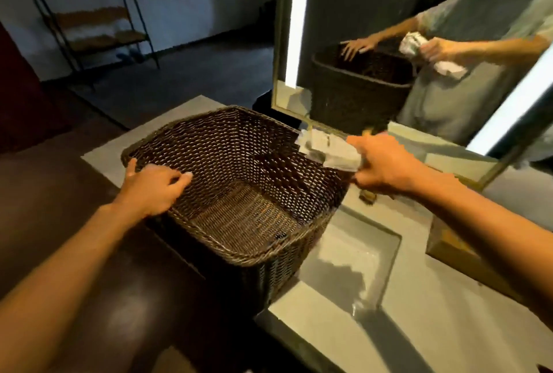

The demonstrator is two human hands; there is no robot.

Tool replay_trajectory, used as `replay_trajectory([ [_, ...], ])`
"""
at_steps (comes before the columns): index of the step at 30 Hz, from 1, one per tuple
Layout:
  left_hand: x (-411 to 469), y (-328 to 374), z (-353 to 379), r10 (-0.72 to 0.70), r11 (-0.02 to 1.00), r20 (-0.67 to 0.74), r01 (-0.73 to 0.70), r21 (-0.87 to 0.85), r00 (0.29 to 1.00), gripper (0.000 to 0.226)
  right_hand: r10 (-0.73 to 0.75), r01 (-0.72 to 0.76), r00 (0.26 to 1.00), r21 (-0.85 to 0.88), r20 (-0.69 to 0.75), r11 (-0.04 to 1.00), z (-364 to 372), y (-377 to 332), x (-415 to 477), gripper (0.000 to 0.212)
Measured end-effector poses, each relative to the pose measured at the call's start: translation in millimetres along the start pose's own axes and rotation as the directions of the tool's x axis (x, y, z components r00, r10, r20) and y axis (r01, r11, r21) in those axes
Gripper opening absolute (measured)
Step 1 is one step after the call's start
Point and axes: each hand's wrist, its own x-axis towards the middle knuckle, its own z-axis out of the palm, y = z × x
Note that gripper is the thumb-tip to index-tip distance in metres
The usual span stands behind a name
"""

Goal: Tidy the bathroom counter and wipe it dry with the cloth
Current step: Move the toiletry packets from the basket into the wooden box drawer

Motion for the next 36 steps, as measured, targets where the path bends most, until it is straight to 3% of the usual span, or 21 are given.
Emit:
replay_trajectory([
  [6,-20,44,-30,0.233,0.941,-0.074,-0.206,0.268,0.97,0.045,0.277,-0.278,0.961,0.02,0.004,0.961,-16,57,-117,0.042],
  [11,-53,140,-40,0.434,0.9,-0.173,-0.417,0.128,0.884,0.056,0.415,-0.414,0.91,0.072,0.009,0.907,-15,94,-177,0.04],
  [16,-82,256,-23,0.634,0.764,-0.21,-0.645,0.024,0.744,0.05,0.484,-0.49,0.871,0.071,0.086,0.869,-16,137,-219,0.041],
  [18,-86,300,-7,0.709,0.695,-0.193,-0.719,0.029,0.678,0.051,0.521,-0.527,0.848,0.06,0.097,0.848,-15,156,-231,0.046],
  [21,-89,371,24,0.759,0.646,-0.106,-0.763,0.009,0.642,0.055,0.579,-0.582,0.813,0.043,0.063,0.812,-7,195,-251,0.053],
  [30,-88,537,132,0.648,0.759,0.299,-0.628,-0.172,0.701,0.055,0.635,-0.645,0.754,0.005,0.166,0.764,46,314,-262,0.051],
  [33,-81,572,170,0.582,0.813,0.389,-0.498,-0.302,0.714,0.052,0.623,-0.632,0.768,0.022,0.149,0.775,75,345,-249,0.052],
  [36,-73,604,208,0.508,0.827,0.44,-0.277,-0.489,0.741,0.049,0.631,-0.64,0.763,0.027,0.142,0.768,110,374,-234,0.05],
])
